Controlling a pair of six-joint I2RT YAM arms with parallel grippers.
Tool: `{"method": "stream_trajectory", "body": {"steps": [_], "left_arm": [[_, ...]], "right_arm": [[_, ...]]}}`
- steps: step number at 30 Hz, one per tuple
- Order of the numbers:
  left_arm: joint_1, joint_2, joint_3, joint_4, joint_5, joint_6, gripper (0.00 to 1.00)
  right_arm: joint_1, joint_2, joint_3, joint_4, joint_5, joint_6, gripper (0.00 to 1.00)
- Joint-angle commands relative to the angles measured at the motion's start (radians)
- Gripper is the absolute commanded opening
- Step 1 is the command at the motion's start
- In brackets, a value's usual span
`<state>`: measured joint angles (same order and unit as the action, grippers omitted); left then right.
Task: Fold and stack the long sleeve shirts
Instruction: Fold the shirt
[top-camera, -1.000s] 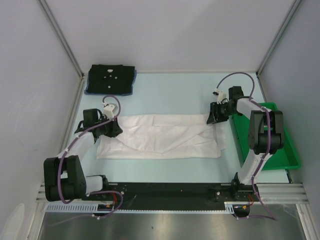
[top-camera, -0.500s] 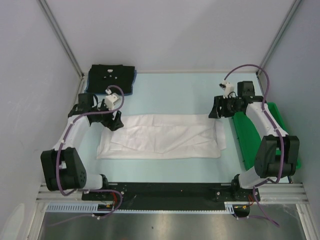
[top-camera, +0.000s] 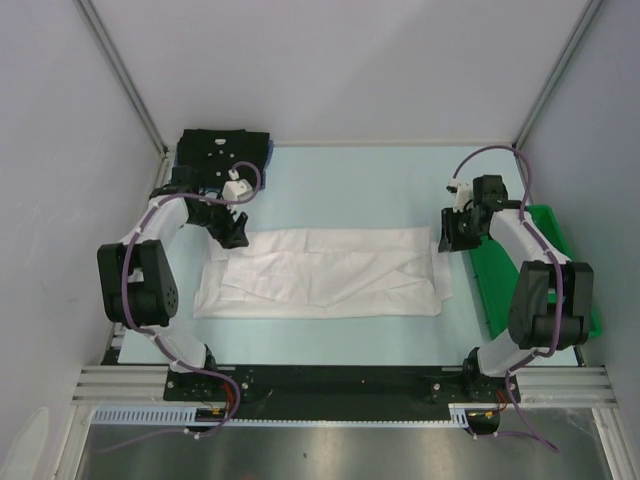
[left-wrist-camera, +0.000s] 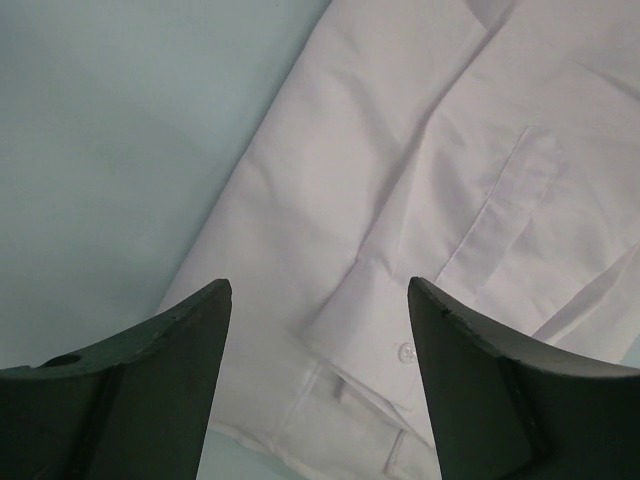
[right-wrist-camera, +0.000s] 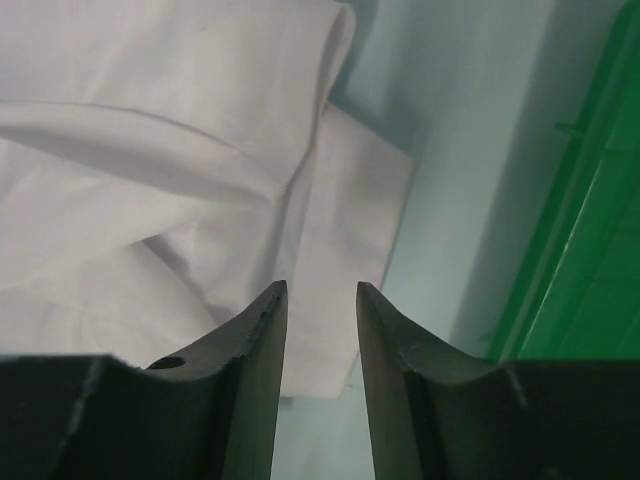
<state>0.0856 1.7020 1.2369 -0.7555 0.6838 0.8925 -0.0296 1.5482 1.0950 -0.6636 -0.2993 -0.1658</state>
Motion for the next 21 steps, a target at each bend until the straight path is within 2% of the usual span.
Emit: {"method": "stream_trajectory", "body": {"steps": [1, 7, 13, 15, 19, 21], "left_arm": [[-0.007, 0.031, 0.078, -0.01, 0.025, 0.017, 0.76], [-0.017, 0.031, 0.104, -0.007, 0.042, -0.006, 0.77], [-0.018, 0.062, 0.125, 0.008, 0.042, -0.052, 0.78], [-0.018, 0.067, 0.128, 0.016, 0.036, -0.056, 0.78], [-0.018, 0.082, 0.139, 0.018, 0.028, -0.056, 0.78], [-0.018, 0.085, 0.141, 0.019, 0.029, -0.061, 0.78]], "right_arm": [[0.011, 0.105, 0.049, 0.047, 0.1, -0.008, 0.38], [0.017, 0.18, 0.069, 0.036, 0.106, 0.017, 0.39], [0.026, 0.237, 0.088, 0.05, 0.101, 0.025, 0.5], [0.026, 0.259, 0.094, 0.045, 0.1, 0.026, 0.51], [0.026, 0.277, 0.103, 0.033, 0.075, 0.028, 0.39], [0.02, 0.282, 0.109, 0.021, 0.04, 0.035, 0.28]]}}
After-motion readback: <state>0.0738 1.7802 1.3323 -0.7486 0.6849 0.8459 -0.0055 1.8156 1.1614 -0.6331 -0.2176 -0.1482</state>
